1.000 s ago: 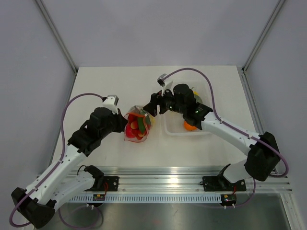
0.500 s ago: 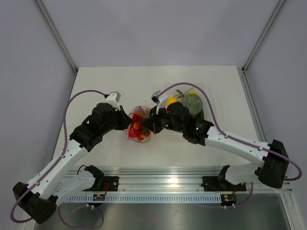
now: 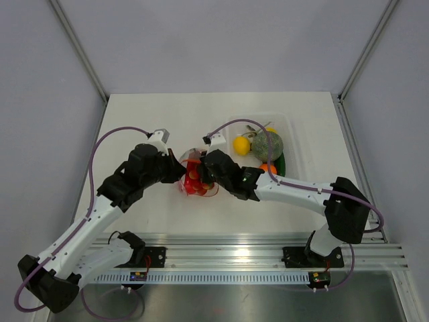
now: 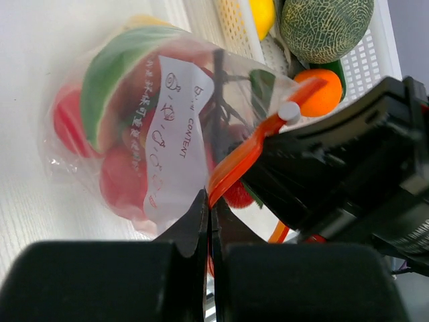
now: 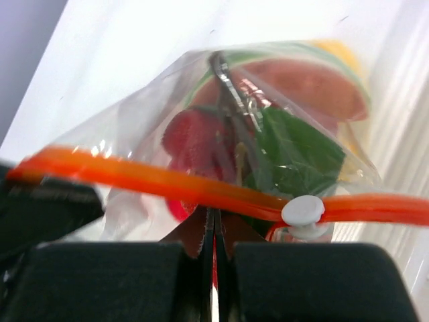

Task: Place the food in the zip-top bag and seal the zipper
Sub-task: Zip the zipper food storage bag at the center of the board.

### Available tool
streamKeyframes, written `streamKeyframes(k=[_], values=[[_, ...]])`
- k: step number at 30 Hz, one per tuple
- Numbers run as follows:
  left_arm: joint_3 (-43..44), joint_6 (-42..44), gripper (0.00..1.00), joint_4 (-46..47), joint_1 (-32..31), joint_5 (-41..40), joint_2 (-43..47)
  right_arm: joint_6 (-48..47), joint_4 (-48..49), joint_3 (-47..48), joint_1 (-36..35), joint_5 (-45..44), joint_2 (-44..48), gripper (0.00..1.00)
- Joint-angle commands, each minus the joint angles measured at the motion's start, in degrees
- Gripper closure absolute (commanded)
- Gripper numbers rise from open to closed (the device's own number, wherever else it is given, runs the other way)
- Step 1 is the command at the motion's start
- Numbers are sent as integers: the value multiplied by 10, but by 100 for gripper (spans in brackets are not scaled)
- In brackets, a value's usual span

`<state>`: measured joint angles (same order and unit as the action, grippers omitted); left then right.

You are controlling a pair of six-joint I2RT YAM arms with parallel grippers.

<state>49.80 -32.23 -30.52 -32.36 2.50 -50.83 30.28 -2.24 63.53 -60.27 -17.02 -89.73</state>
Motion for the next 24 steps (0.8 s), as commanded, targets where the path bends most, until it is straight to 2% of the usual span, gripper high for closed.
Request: streamKeyframes(k=[1, 6, 12, 16, 19, 24], values=[[37, -6, 100, 19, -1, 32, -1, 21, -1, 41, -7, -125, -27, 100], [50, 8, 100, 20, -1, 59, -19, 41, 40, 37, -8, -173, -54, 100], [55, 16, 100, 24, 1, 68, -32, 25, 58, 44, -7, -136, -48, 100], [72, 23, 100, 6, 22, 78, -39, -31, 68, 12, -8, -85, 32, 100], [85, 30, 100, -1, 38, 86, -45, -92, 66, 1, -7, -37, 76, 91], [111, 53, 100, -21, 65, 103, -58, -168, 47, -27, 8, 10, 155, 89]])
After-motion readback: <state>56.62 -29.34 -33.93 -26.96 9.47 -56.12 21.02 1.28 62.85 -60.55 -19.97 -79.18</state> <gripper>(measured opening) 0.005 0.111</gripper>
